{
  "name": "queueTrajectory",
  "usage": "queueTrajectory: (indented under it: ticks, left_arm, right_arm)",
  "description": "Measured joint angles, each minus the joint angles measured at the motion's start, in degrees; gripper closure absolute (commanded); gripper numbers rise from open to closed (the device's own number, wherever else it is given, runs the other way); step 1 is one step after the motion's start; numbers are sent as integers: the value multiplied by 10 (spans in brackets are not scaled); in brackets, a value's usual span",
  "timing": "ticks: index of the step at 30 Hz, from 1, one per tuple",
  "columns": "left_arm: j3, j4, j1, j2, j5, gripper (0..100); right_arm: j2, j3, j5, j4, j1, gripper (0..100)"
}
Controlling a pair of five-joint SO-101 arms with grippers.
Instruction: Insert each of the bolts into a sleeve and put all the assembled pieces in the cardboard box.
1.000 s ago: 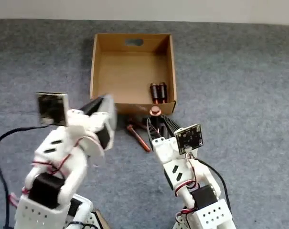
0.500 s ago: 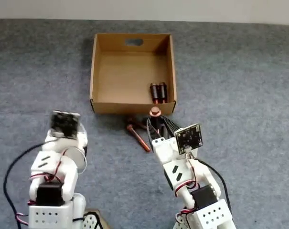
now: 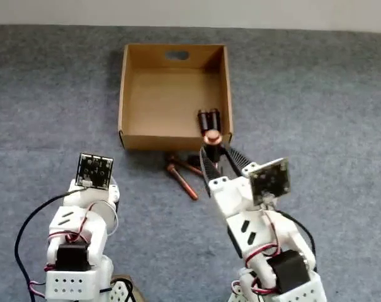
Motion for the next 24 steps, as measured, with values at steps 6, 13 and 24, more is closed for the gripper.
queueTrajectory:
  ticks: [6, 13, 24]
  left_arm:
    - [13, -5, 58, 0, -1, 990]
    - [14, -5, 63, 0, -1, 989]
    - [14, -5, 63, 0, -1, 989]
  right_arm:
    - [202, -159, 0, 0, 0, 992]
    - [542, -371, 0, -1, 0, 992]
    - [1026, -708, -23, 9, 0, 992]
